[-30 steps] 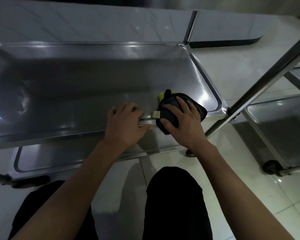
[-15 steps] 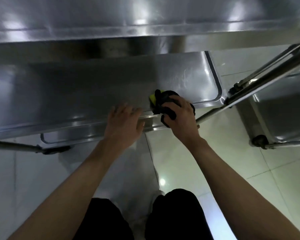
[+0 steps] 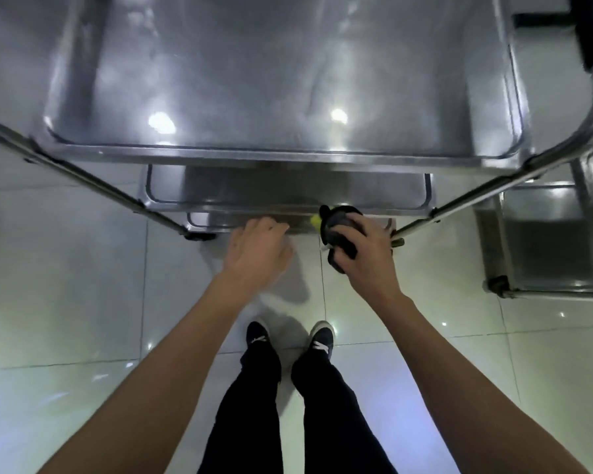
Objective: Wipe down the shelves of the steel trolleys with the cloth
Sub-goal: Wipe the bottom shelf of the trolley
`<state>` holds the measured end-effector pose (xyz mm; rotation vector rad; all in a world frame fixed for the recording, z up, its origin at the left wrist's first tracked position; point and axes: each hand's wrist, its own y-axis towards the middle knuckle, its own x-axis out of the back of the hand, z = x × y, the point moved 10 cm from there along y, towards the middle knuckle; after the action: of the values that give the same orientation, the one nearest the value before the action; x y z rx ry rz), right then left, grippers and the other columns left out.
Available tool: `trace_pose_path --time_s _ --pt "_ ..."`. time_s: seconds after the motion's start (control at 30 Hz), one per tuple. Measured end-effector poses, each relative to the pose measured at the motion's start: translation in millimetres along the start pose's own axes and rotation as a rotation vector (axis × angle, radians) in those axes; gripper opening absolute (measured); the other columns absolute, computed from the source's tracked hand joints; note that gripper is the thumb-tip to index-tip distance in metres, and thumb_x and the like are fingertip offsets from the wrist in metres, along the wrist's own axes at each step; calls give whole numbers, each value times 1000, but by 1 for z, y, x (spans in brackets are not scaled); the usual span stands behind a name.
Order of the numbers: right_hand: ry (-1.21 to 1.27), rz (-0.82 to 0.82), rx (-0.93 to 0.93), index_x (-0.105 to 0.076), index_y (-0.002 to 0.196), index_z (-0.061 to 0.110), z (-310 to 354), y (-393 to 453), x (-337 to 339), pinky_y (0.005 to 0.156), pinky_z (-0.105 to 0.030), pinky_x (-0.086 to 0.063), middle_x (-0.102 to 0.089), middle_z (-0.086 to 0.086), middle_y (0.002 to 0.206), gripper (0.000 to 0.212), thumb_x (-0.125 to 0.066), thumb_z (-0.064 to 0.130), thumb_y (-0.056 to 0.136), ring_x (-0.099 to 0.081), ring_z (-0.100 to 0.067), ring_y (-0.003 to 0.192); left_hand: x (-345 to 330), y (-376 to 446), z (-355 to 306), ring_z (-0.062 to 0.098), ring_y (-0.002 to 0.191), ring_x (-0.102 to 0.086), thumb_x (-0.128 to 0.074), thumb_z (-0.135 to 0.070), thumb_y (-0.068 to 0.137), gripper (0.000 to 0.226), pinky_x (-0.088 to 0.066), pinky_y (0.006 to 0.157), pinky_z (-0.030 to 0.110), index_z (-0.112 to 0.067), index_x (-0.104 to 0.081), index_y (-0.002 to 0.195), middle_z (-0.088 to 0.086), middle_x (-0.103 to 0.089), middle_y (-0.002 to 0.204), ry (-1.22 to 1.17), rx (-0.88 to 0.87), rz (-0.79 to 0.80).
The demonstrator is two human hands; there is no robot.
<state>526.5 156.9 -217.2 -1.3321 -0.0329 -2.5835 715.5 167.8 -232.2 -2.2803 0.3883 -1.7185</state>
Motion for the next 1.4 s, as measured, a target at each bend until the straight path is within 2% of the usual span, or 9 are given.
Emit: trace_pose_path --time_s 0.07,0.17,0.37,0.5,0.63,0.9,1.13,1.4 --pt "0 51 53 -70 118 19 36 -8 14 103 -47 -39 -53 -4 138 38 -72 16 81 -49 -29 124 29 -32 4 26 129 -48 -51 -43 98 47 -37 104 44 -25 -51 142 2 -53 141 -3 21 -17" --pt "1 105 136 -69 120 21 88 -14 24 106 -45 -37 -52 -3 139 38 -71 16 82 -46 -27 125 65 -75 21 26 129 -48 -50 -44 98 49 -39 102 44 -26 -48 144 2 -52 142 -15 94 -34" --pt "-12 194 326 -69 120 21 201 -19 6 106 -45 -37 -54 -4 138 39 -72 15 81 -46 -30 125 119 -147 86 24 126 -49 -49 -43 95 46 -40 98 43 -30 -50 139 -2 -55 135 -47 240 -125" --pt "-54 261 421 -69 121 24 279 -24 -29 106 -45 -35 -53 -2 140 41 -72 17 81 -44 -30 127 141 -195 155 26 121 -51 -46 -44 97 39 -41 94 43 -26 -55 131 1 -58 131 -59 341 -175" --pt "-75 303 536 -71 117 23 368 -33 -73 100 -49 -40 -56 -3 136 40 -74 14 78 -49 -32 123 152 -248 243 26 124 -50 -44 -47 100 44 -41 99 44 -24 -53 137 1 -54 138 -104 431 -225" --pt "-52 369 701 -71 116 20 542 -61 -168 103 -47 -42 -58 -3 133 40 -74 11 77 -52 -31 121 171 -357 414 26 120 -53 -44 -48 101 47 -40 96 43 -23 -52 139 3 -58 133 -173 629 -294" --pt "-43 348 757 -69 120 23 630 -54 -206 104 -46 -41 -57 -1 135 41 -73 14 80 -50 -29 120 216 -377 485 24 119 -53 -43 -49 101 46 -42 96 44 -24 -51 139 1 -57 135 -189 651 -372" --pt "-16 367 721 -70 119 24 686 28 -255 100 -50 -42 -58 0 135 41 -73 13 80 -51 -30 119 255 -328 568 23 120 -54 -41 -45 102 47 -43 96 44 -24 -47 143 1 -55 138 -120 645 -323"
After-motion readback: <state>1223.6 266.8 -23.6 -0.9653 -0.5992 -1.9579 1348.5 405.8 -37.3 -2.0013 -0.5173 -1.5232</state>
